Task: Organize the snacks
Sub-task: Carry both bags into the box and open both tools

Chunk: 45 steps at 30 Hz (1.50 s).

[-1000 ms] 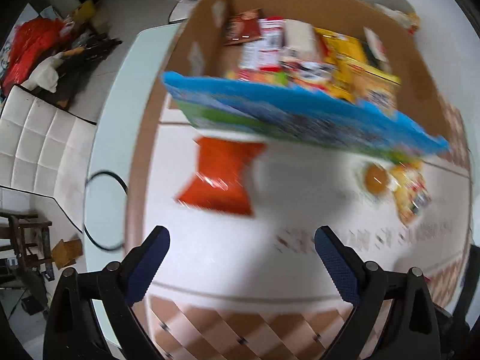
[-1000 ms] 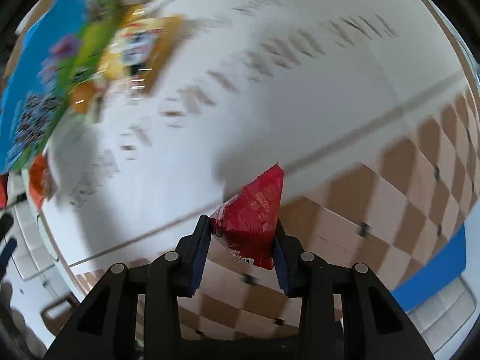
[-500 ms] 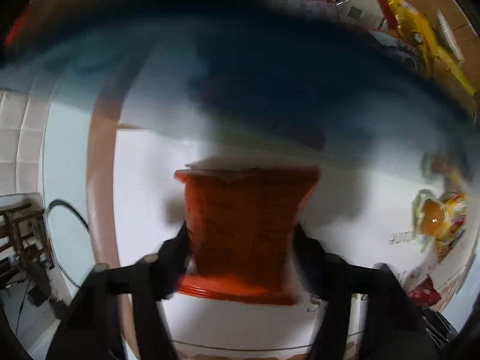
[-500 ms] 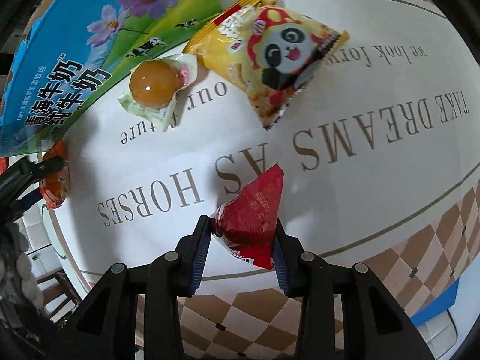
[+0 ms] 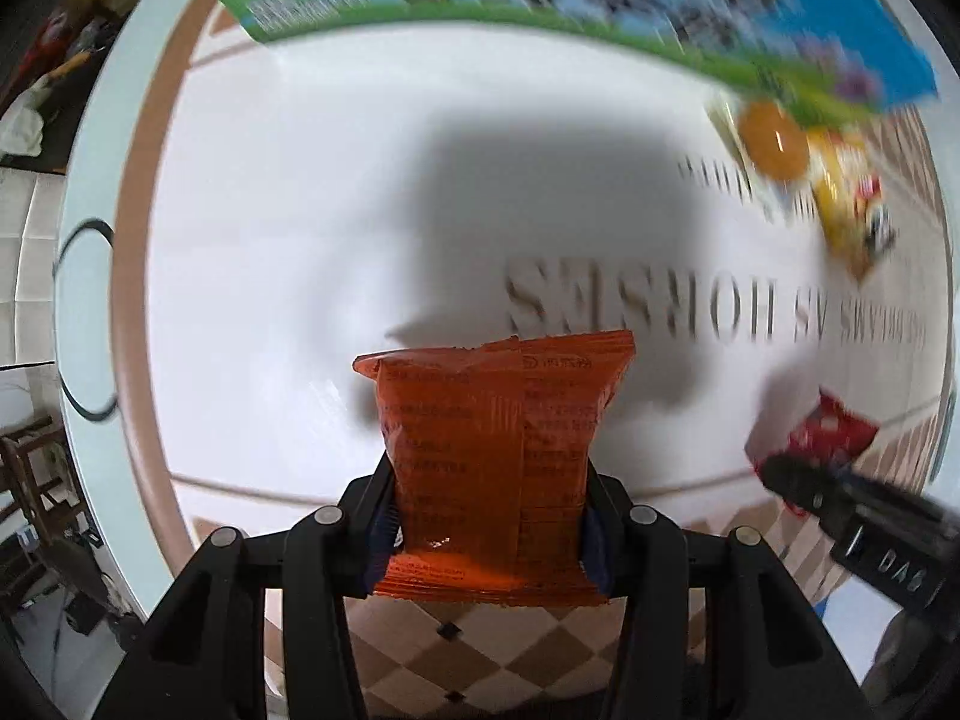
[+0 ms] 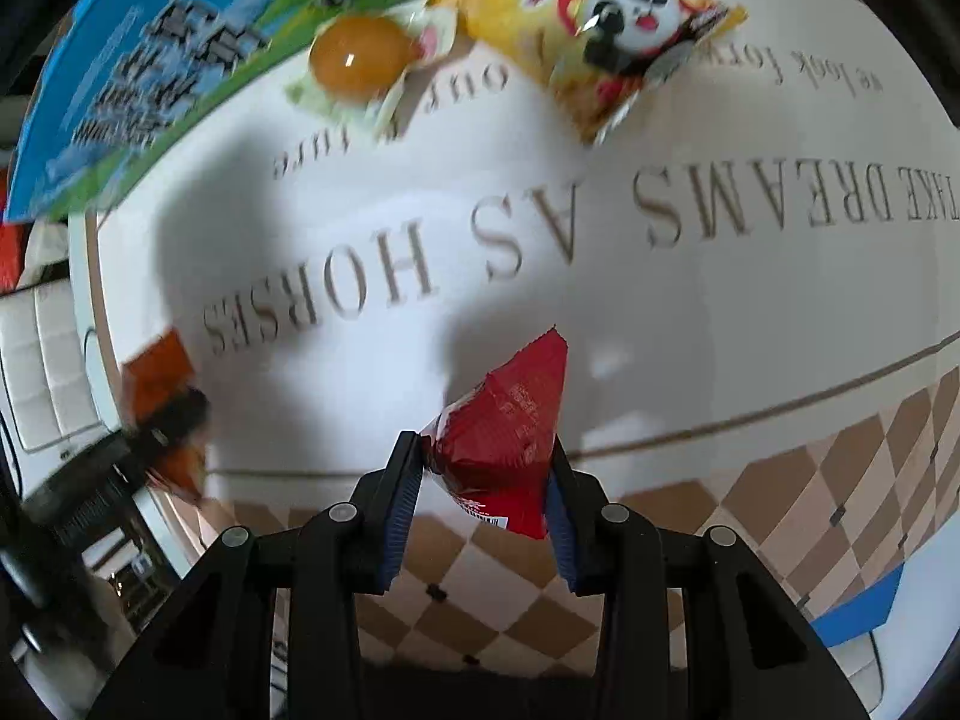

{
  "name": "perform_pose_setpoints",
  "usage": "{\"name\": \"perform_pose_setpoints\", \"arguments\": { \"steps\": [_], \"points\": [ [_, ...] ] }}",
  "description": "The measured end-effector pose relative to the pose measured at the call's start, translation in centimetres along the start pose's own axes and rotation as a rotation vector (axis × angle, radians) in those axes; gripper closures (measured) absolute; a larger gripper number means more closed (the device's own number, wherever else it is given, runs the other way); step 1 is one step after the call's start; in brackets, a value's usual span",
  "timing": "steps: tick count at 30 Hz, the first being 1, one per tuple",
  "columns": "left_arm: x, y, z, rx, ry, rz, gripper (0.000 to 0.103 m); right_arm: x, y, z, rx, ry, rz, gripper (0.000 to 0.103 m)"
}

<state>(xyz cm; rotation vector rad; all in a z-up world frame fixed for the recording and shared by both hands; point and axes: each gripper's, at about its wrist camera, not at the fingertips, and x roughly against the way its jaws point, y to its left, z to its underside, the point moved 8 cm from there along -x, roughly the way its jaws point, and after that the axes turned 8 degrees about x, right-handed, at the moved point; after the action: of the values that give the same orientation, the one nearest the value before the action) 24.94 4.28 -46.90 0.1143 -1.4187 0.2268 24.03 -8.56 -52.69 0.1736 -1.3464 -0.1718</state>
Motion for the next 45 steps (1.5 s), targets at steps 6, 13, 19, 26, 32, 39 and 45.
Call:
{"name": "perform_pose_setpoints", "arguments": {
  "steps": [6, 13, 19, 26, 32, 39, 45],
  "points": [
    [-1.5, -0.8, 1.1, -0.038, 0.004, -0.033, 0.056, -1.5, 0.7, 0.7, 0.009, 0.052, 0.011, 0.061],
    [-1.2, -1.4, 1.1, -0.055, -0.010, -0.058, 0.056, -2.1, 1.6, 0.9, 0.019, 0.067, 0.030, 0.058],
    [-1.0, -3.3, -0.1, -0.057, -0.012, -0.059, 0.058, -2.8, 2.9, 0.5, 0.061, 0.056, 0.068, 0.062],
    [3.8, -3.2, -1.1, -0.063, -0.074, 0.007, 0.058, 0.4, 4.0, 0.3, 0.058, -0.010, 0.031, 0.063],
    [13.9, -4.3, -5.4, -0.069, -0.227, 0.104, 0.058, 9.2, 7.2, -2.2, 0.097, -0.159, -0.074, 0.063],
    [20.6, -3.9, -14.1, -0.066, -0.355, 0.088, 0.058, 20.5, 7.8, -10.0, 0.142, -0.353, -0.068, 0.063],
    [17.6, -1.2, -22.3, -0.004, -0.255, 0.026, 0.057, 21.3, 6.3, -17.7, 0.104, -0.372, 0.043, 0.063]
  ]
}}
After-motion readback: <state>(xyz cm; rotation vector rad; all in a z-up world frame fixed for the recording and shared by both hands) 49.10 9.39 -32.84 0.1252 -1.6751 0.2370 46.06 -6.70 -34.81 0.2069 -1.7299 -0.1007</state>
